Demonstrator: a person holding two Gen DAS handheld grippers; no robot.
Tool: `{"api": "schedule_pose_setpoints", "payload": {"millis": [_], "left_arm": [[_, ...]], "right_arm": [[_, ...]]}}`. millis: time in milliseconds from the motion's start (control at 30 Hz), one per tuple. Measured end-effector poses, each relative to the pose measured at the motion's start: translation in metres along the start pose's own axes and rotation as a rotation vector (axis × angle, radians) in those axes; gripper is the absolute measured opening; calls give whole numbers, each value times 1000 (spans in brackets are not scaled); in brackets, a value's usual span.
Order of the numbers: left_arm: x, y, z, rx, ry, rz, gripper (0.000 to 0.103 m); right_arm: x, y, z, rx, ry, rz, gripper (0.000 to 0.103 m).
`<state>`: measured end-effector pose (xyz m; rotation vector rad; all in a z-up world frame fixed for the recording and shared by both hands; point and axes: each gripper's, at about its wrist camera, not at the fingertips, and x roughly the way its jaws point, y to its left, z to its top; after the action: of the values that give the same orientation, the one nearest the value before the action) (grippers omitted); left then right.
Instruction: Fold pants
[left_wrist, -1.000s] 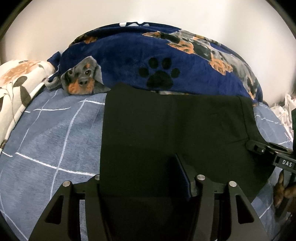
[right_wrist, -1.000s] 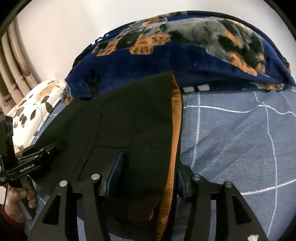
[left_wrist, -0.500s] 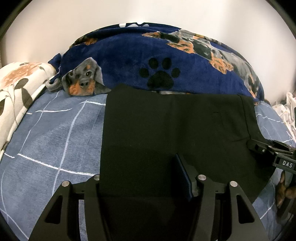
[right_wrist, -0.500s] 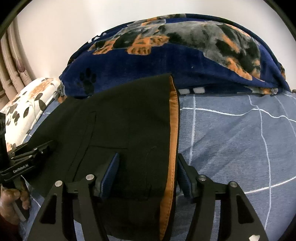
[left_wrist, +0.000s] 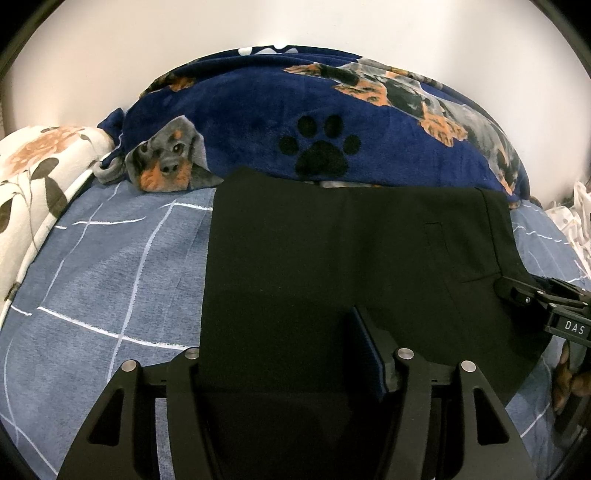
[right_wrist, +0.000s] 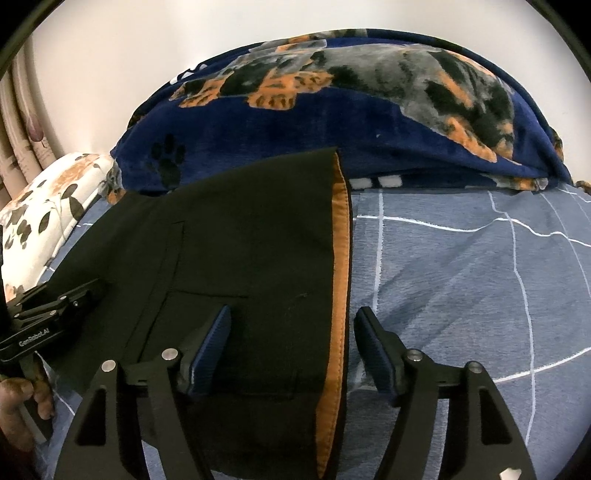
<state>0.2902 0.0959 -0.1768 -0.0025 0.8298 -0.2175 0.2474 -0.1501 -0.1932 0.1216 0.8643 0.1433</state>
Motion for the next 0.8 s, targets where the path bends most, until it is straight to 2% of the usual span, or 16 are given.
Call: {"api": "schedule_pose_setpoints", "payload": {"millis": [800], "left_arm": [[0, 2, 1, 5, -2, 17, 64]], "right_arm": [[2, 3, 2, -7, 1, -42, 75]]}}
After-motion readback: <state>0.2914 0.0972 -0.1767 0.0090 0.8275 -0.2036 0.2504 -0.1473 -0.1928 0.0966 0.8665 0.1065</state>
